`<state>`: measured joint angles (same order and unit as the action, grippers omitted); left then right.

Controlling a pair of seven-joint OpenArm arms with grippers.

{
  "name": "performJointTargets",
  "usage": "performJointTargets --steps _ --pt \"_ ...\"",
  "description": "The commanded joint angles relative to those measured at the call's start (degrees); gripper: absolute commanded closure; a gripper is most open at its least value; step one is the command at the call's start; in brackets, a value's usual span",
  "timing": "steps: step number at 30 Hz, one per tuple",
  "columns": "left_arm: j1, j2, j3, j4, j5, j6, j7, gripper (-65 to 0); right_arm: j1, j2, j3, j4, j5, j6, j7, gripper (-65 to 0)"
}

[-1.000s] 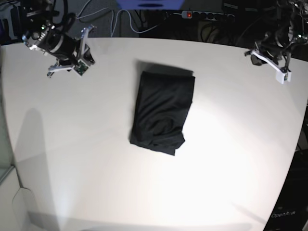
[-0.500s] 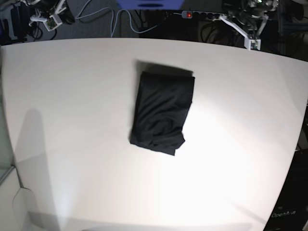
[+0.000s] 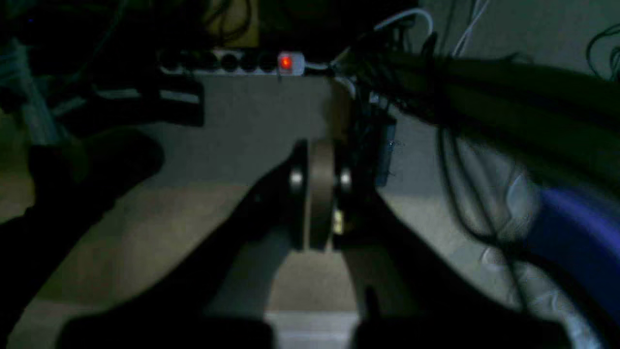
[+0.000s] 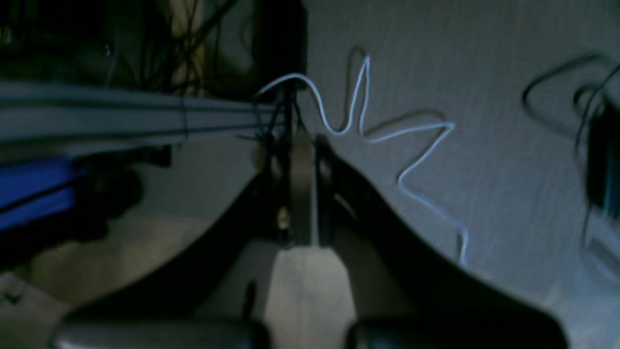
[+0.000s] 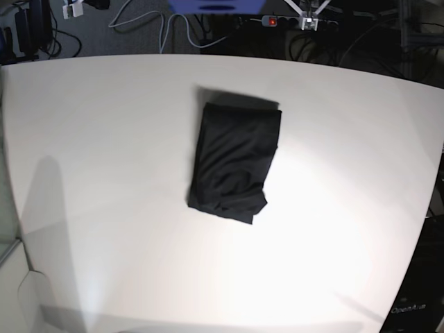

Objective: Fold the T-shirt properly

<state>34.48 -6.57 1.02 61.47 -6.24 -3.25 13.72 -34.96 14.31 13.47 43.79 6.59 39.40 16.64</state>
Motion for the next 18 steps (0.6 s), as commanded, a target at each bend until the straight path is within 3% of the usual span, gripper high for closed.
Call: performJointTargets --steps 1,8,12,15,18 --pt "-0.4 -0.1 0.1 -3.2 0.3 0.0 -2.4 -1.1 1.1 0.8 0.2 -4.0 0.4 0.6 2.1 0.0" --pt "-13.4 0.1 6.3 -35.3 -0.3 0.0 -19.3 -1.1 17.7 2.3 -0.3 -40.2 0.2 0.6 17.4 0.0" --pt "-21.2 2.8 7.7 -54.2 -0.1 0.1 -30.5 -1.1 24.0 2.2 -3.1 -43.8 0.3 -0.3 21.5 -0.1" --pt "-26.8 4.0 6.7 -61.5 -1.3 0.7 -33.7 -1.1 25.0 0.6 -8.3 -43.8 0.2 -12.4 20.6 -0.1" --pt "-29.6 4.5 5.4 -61.5 -3.3 0.7 -33.5 -1.4 25.2 -0.9 -16.9 -43.8 0.3 -21.4 16.6 -0.1"
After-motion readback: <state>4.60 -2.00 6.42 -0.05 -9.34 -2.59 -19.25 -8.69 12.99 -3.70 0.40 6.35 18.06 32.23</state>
